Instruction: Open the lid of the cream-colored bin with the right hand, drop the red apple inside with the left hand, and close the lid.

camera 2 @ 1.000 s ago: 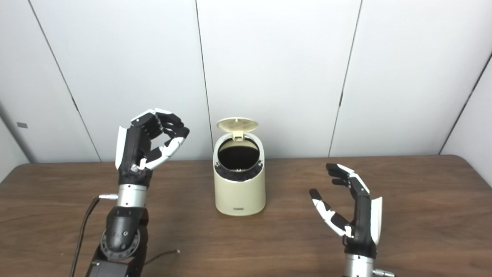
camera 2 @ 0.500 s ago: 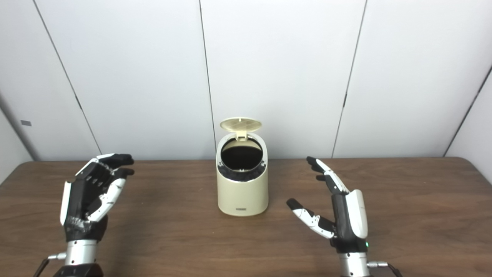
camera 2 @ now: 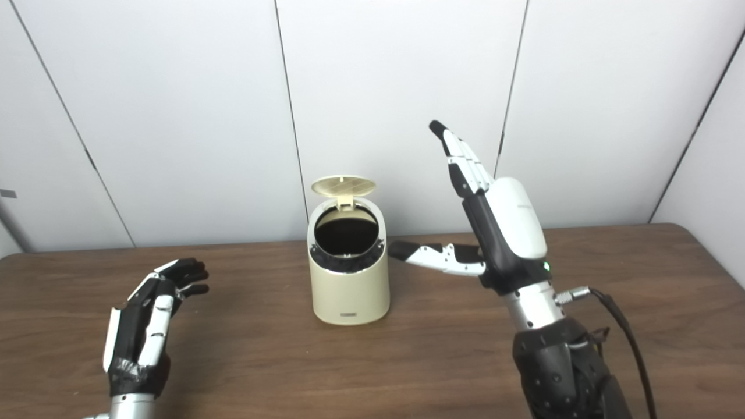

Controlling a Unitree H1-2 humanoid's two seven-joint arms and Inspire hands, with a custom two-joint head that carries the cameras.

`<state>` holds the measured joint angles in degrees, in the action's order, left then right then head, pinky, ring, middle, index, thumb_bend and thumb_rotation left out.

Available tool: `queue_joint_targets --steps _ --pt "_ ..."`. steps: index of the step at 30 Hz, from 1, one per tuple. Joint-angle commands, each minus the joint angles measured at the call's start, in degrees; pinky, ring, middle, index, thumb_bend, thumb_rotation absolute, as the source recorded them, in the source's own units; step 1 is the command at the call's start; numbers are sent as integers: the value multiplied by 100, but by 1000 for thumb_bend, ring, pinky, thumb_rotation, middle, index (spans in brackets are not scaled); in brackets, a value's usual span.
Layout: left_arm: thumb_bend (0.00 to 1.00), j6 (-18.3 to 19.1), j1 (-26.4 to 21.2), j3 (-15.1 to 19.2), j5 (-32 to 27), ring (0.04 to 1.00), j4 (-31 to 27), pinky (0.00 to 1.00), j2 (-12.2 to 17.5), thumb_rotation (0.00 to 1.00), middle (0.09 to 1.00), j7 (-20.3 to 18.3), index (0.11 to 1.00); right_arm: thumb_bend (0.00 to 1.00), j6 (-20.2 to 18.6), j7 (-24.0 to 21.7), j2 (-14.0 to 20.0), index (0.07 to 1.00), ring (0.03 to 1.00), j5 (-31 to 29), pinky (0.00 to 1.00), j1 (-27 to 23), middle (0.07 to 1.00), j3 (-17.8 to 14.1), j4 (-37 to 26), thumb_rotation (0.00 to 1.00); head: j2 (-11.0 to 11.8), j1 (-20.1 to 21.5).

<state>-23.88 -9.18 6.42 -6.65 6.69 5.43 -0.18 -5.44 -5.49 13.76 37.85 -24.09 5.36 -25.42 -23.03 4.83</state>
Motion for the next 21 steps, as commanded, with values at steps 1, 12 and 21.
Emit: queue_joint_targets --steps 1,12,21 --pt "323 -258 -122 -12 83 722 -11 673 -10 633 723 -32 707 817 -150 -383 178 1000 997 249 864 -511 1000 56 -309 888 -8 2" --pt "321 -295 -137 11 104 710 40 654 -85 678 713 -53 699 940 -756 -2534 772 932 994 931 920 -1794 959 732 117 995 -1 4" --pt "360 -238 -81 7 159 719 -55 655 -140 701 728 -6 706 938 -982 -3420 779 903 946 1089 882 -2290 925 1111 822 989 -29 -38"
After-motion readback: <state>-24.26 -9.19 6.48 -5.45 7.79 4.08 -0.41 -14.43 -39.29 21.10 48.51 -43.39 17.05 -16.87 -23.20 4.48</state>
